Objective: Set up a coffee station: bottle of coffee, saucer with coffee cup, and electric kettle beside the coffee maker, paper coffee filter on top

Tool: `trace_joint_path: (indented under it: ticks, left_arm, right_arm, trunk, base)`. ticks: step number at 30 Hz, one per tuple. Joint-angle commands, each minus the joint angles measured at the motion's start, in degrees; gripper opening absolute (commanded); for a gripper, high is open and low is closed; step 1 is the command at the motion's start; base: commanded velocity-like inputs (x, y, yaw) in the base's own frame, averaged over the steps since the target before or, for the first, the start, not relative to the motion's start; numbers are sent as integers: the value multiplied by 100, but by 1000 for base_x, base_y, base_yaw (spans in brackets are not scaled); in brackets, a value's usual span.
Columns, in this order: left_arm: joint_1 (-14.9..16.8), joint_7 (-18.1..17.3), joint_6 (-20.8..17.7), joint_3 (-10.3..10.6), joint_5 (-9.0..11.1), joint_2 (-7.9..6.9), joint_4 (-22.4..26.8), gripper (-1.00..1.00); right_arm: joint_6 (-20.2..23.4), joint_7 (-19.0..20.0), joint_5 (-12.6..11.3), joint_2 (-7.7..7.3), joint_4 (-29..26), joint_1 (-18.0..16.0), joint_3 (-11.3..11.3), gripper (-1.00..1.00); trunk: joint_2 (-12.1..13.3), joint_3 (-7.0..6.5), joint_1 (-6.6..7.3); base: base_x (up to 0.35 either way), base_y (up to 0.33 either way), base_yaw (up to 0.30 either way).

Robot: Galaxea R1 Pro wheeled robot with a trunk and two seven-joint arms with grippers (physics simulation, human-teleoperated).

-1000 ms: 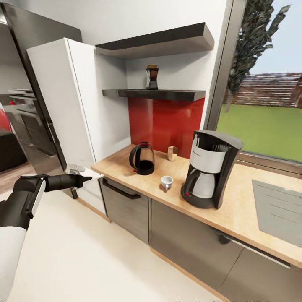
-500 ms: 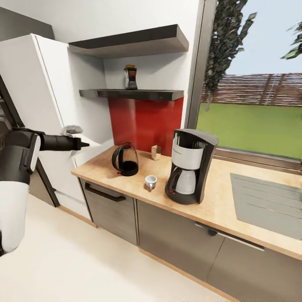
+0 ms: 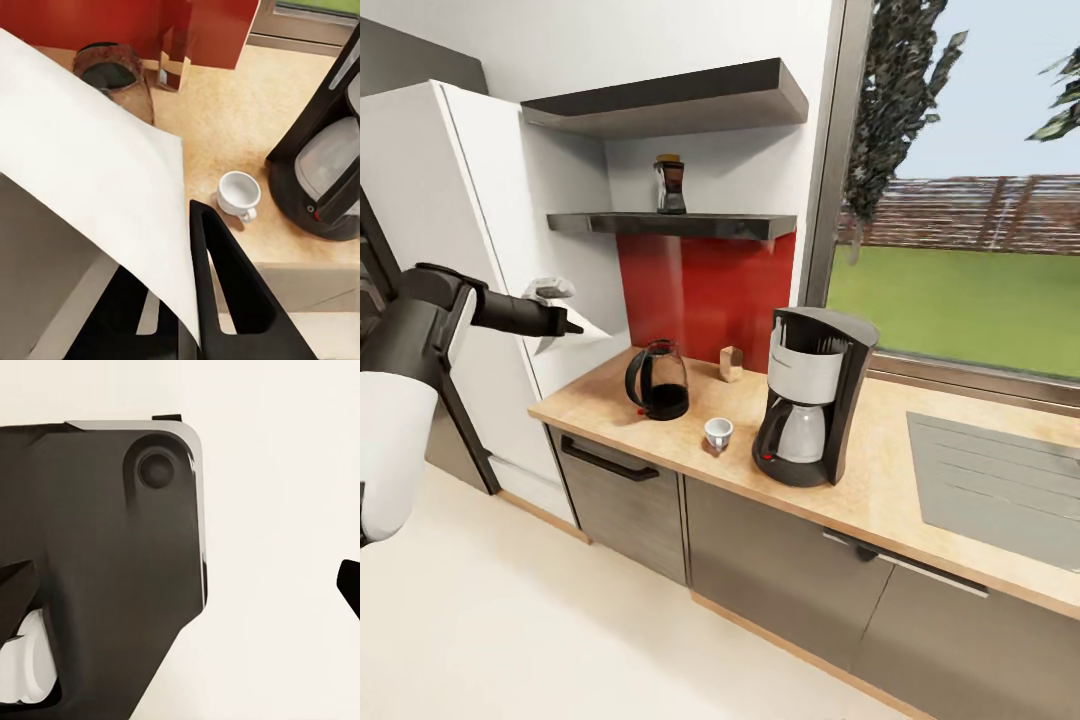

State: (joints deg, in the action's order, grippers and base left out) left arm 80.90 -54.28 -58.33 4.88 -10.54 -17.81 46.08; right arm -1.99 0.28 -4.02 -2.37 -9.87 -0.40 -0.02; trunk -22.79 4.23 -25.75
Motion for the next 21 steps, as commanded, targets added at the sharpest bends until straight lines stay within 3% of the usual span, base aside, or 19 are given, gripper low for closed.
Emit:
trace_joint_path:
  ticks: [1, 4, 11, 21]
  left_arm:
    - [21, -73, 4, 27, -79, -1, -36, -100]
    - [-21, -74, -2, 161, -79, -15, -65, -100]
    - [-48, -80, -1, 229, -81, -21, -3, -100]
    - [-48, -77, 6, 238, -88, -21, -10, -100]
  right_arm:
    - [-20, 5, -44, 0, 3, -4, -2, 100]
    - [-21, 7, -46, 0, 3, -4, -6, 100]
    - [-12, 15, -46, -33, -8, -4, -16, 100]
    - [-12, 16, -46, -35, -6, -4, -16, 100]
  trunk:
    - [-13, 13, -4]
    - [-13, 13, -4]
    - [-13, 13, -4]
    - [-13, 13, -4]
  base:
    - [0, 0, 0]
    - [0, 0, 0]
    - [0, 25, -14]
    - [31, 263, -226]
